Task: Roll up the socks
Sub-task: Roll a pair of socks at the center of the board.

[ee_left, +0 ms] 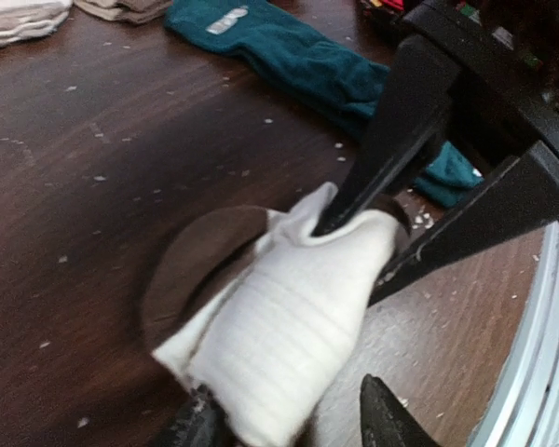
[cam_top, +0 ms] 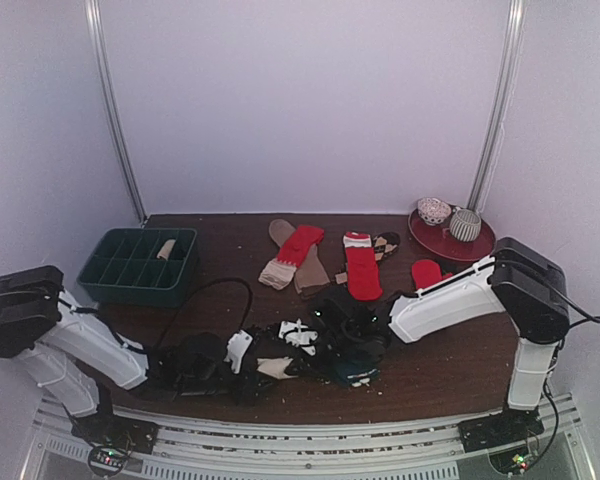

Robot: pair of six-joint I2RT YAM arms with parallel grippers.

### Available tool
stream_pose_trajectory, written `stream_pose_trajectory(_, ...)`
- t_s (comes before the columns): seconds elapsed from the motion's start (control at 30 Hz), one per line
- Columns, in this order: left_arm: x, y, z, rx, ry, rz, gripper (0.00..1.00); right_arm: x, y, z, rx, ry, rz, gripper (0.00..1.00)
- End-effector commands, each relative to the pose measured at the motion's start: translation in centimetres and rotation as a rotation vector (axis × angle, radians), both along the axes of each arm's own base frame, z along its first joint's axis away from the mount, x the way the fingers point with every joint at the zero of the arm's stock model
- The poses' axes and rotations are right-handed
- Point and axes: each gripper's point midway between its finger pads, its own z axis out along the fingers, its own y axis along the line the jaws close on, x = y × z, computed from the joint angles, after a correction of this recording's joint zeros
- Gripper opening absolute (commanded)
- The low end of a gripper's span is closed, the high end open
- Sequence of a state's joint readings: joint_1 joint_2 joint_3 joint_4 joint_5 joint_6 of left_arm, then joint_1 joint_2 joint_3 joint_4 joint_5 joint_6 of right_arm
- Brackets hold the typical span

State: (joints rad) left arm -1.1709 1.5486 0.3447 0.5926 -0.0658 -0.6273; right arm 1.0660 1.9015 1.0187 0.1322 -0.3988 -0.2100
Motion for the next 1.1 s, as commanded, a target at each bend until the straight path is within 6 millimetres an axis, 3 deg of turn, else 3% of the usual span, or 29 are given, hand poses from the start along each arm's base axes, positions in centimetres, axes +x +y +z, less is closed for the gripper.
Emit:
stream_pose_trajectory(0.0, 1.9, 4.5, 0.8, 0.184, -0.209, 0.056, 0.51, -4.2, -5.8, -7.1, -0.338, 0.33, -0.096, 0.15)
stream_pose_trajectory(0.13, 1.9, 4.6, 6.1, 0.009, -0.399, 0.031, 0.57, -4.6, -5.8, -6.9, -0.37, 0.442, -0.121, 0.15)
stream_pose_trajectory(0.3, 0.7, 4.9, 8.6, -0.111, -0.536, -0.034, 0.62, -5.3, -5.7, -6.8, -0.416, 0.549, -0.116, 0.15)
stream_pose_trajectory(0.53, -0.5, 2.4, 8.3, -0.175, -0.575, -0.156, 0.62, -5.8, -6.1, -6.9, -0.444, 0.626, -0.111, 0.15)
stream_pose_trajectory(0.73, -2.1, -0.9, 7.0, -0.236, -0.52, -0.303, 0.6, -5.3, -6.2, -7.1, -0.449, 0.64, -0.131, 0.15)
stream_pose_trajectory(0.9, -2.9, -1.5, 6.0, -0.258, -0.46, -0.341, 0.6, -5.2, -6.5, -7.5, -0.458, 0.642, -0.138, 0.15)
stream_pose_trajectory(1.07, -2.8, -1.6, 3.3, -0.182, -0.389, -0.34, 0.53, -5.1, -6.6, -7.7, -0.461, 0.633, -0.141, 0.15)
